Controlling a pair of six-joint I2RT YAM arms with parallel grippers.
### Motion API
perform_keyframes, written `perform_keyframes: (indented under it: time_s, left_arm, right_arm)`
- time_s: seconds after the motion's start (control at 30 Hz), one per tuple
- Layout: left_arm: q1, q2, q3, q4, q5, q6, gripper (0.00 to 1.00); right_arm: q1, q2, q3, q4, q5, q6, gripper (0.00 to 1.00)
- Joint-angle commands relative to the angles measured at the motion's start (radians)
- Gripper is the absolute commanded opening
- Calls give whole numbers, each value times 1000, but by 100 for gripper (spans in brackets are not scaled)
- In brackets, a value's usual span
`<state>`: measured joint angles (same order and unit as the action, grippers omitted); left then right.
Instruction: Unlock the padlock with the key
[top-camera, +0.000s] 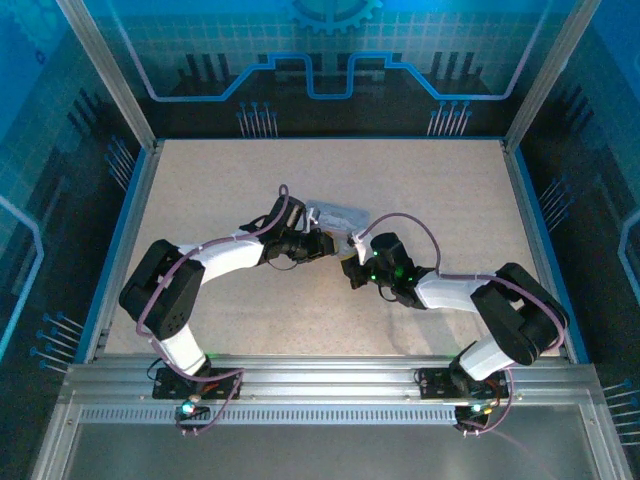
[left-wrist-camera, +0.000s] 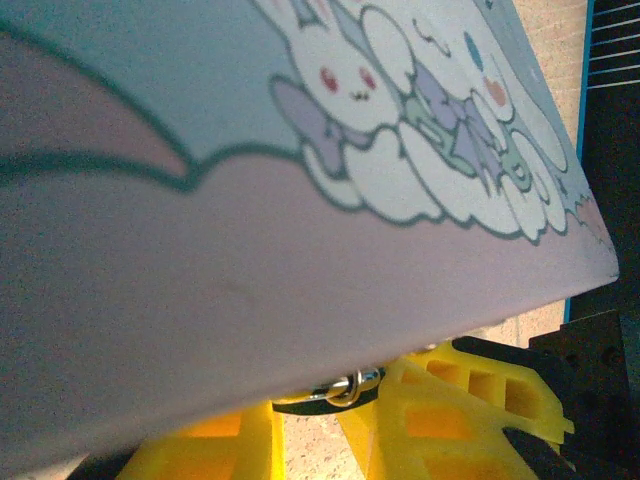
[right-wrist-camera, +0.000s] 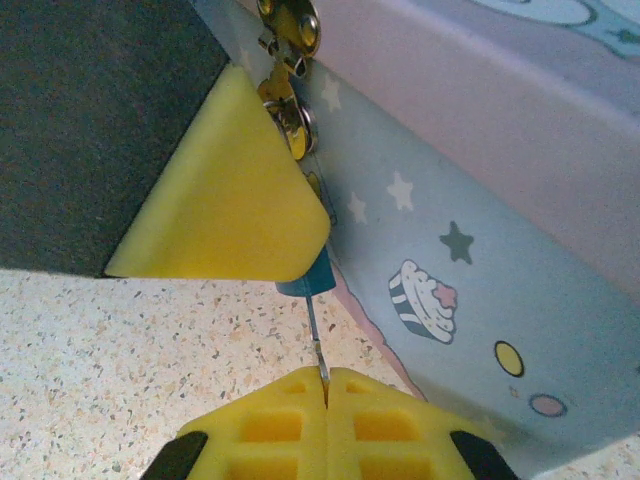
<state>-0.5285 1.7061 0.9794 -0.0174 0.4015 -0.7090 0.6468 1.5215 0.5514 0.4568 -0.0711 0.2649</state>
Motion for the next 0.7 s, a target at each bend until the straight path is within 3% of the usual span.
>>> perform_keyframes:
  time_s: [0.0,0.67]
  left_arm:
    - [-7,-30,25,25,39,-18,15]
    - [-7,-30,30,42,56,-38,15]
  right_arm:
    - [-6,5,-1,78,-15,25,0]
    - [-18,101,51,173,-4,11,0]
